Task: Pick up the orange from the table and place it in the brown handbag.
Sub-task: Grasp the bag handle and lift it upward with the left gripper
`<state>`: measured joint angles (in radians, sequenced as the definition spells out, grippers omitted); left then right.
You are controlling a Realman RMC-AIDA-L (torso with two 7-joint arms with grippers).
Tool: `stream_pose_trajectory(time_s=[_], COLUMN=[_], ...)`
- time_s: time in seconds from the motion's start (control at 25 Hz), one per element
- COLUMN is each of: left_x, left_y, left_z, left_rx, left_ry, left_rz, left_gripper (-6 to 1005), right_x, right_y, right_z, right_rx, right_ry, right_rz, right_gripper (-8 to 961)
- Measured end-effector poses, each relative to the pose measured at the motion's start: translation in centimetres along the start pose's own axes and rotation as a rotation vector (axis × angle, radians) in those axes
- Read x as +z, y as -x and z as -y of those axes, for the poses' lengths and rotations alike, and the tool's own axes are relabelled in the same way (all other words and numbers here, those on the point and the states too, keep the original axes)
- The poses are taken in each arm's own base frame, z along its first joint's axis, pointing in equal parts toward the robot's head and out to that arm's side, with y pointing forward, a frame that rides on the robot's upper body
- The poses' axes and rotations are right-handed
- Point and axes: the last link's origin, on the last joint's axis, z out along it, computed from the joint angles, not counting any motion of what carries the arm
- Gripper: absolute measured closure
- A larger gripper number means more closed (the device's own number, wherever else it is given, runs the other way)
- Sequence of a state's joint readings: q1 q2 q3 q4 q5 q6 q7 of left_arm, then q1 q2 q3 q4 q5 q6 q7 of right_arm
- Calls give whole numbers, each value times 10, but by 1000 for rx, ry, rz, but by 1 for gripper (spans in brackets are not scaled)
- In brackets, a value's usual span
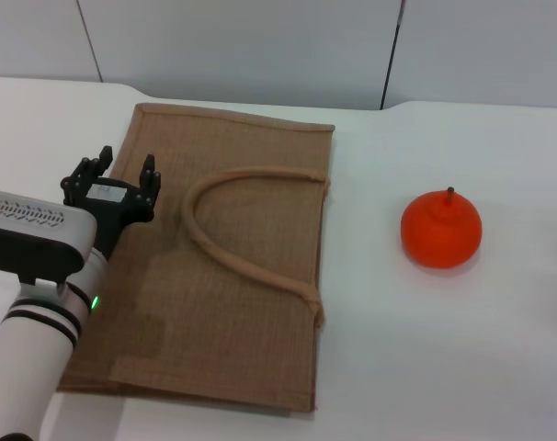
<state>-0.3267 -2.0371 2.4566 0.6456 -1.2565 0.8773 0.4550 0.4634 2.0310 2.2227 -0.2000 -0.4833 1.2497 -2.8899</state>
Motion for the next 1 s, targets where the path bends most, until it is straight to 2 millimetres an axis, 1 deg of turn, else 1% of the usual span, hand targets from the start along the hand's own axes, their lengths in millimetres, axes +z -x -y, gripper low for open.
stream_pose_trajectory(time_s=[0.16, 0.48, 0.92, 1.0], left_x=[0, 3, 4, 4], left_y=[0, -3, -3, -3], left_z=[0, -1, 1, 2], left_rx=[7, 16, 22, 23], left_ry=[0, 6, 1, -1], left_rz=[0, -8, -15, -15], left_gripper=[446, 433, 346, 303], right_x=[0, 3, 4, 4], right_y=[-3, -1, -1, -1], right_z=[1, -1, -2, -2], right_rx=[1, -1, 7, 7], right_ry=[-6, 2, 4, 4], right_rz=[-19, -18, -17, -16], right_gripper=[150, 150, 149, 149])
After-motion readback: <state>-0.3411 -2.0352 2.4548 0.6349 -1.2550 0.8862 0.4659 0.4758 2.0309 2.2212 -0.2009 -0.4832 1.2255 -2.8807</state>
